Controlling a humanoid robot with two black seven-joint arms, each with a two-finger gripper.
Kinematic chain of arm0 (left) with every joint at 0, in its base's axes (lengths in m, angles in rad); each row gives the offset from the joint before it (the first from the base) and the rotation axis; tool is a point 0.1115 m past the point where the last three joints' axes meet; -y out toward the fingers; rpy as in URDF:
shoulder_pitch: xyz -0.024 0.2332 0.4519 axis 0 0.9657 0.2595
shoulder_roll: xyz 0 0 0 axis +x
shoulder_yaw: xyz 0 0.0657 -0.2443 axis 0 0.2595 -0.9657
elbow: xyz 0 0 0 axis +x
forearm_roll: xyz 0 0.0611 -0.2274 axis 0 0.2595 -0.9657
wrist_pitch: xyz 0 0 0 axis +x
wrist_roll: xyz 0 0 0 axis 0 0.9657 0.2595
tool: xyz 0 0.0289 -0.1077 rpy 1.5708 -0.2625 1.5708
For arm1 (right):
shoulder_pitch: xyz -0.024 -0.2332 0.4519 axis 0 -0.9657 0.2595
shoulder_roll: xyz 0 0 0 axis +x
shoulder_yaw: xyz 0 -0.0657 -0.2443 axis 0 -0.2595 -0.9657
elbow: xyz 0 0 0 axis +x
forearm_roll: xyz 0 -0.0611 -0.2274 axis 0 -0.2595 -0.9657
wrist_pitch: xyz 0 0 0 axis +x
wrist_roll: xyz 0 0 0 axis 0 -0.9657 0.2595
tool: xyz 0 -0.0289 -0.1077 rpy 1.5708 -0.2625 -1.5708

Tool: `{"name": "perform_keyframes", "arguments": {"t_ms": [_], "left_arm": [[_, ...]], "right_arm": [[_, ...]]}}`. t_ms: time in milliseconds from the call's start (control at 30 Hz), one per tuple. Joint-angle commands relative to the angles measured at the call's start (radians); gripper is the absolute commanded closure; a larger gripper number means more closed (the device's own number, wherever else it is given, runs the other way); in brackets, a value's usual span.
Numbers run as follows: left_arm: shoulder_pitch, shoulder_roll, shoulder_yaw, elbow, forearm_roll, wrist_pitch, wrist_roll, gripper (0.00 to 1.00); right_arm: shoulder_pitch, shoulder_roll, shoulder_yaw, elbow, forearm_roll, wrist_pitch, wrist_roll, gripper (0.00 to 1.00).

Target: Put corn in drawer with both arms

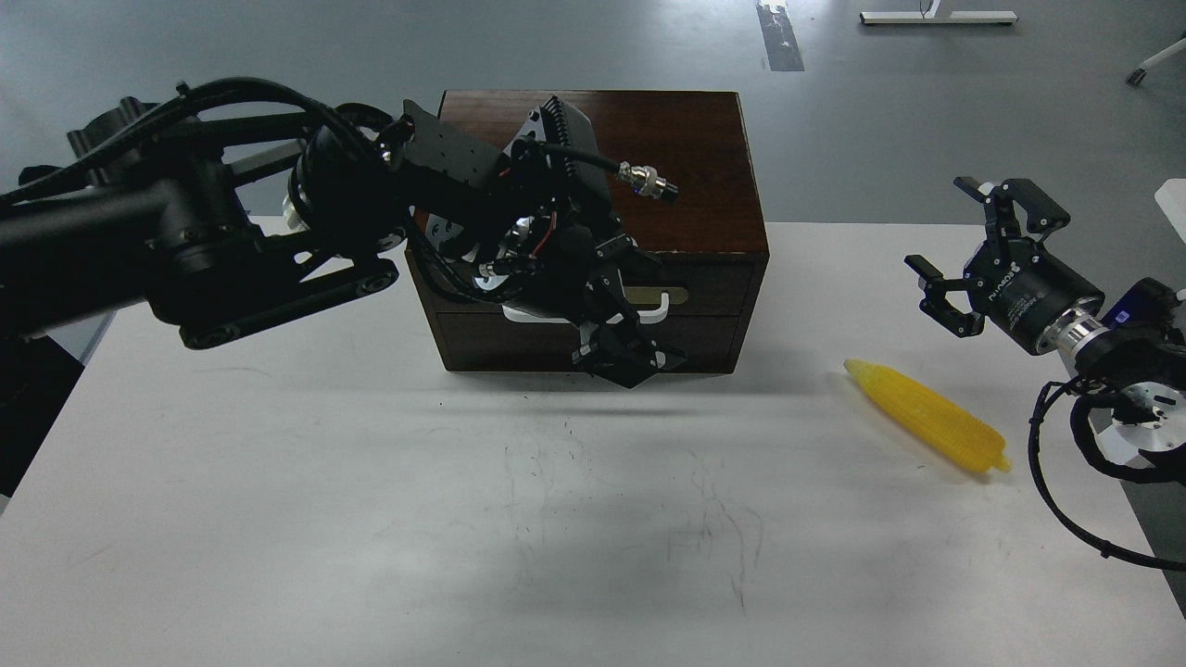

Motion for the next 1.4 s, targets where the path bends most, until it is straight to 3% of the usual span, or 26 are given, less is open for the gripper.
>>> {"name": "perform_keyframes", "arguments": {"t_ms": [0,500,1367], "left_arm": [[0.002,-0.011,0.040,0.022,0.068,0.000,0.000,0.02],[0.030,-0.026,0.078,0.101,0.153,0.000,0.000,0.02],[0.071,-0.035,0.112,0.134,0.160,0.000,0.000,0.02]], "right_arm": [[-0.003,0.000,0.000,0.000,-0.003,0.000,0.000,0.00],[-0.003,-0.006,0.000,0.002,-0.004,0.000,0.000,0.00],[-0.006,-0.006,0.000,0.002,-0.004,0.000,0.000,0.00]]}}
